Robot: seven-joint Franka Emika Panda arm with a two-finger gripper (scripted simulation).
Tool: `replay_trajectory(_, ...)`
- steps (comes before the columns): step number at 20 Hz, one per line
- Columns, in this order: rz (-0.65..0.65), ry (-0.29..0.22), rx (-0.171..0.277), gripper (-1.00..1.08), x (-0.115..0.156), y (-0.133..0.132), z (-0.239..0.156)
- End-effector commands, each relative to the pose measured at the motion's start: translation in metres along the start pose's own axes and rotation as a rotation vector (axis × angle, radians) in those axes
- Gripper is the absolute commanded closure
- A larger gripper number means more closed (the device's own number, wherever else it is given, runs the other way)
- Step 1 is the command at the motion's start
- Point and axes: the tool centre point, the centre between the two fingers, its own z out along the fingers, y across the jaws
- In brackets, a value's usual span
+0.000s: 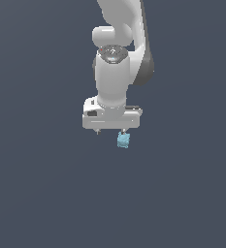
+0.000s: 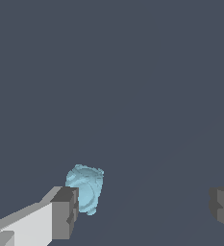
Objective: Pick up the object and move it to a goal position.
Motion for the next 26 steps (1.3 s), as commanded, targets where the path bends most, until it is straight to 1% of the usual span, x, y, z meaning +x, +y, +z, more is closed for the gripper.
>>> replay_trajectory(1, 0.0, 0.0, 0.0, -0.92, 0.0, 0.0, 0.0)
replay_trajectory(10, -0.027, -0.016, 0.013, -0.92, -0.001, -0.013, 0.003)
replay_trajectory(16, -0.024, -0.017, 0.014, -0.92, -0.002, -0.014, 0.005)
replay_trajectory(21, 0.005, -0.023, 0.017, -0.92, -0.008, -0.022, 0.018)
replay_trajectory(26, 0.062, -0.033, 0.021, -0.92, -0.021, -0.035, 0.041)
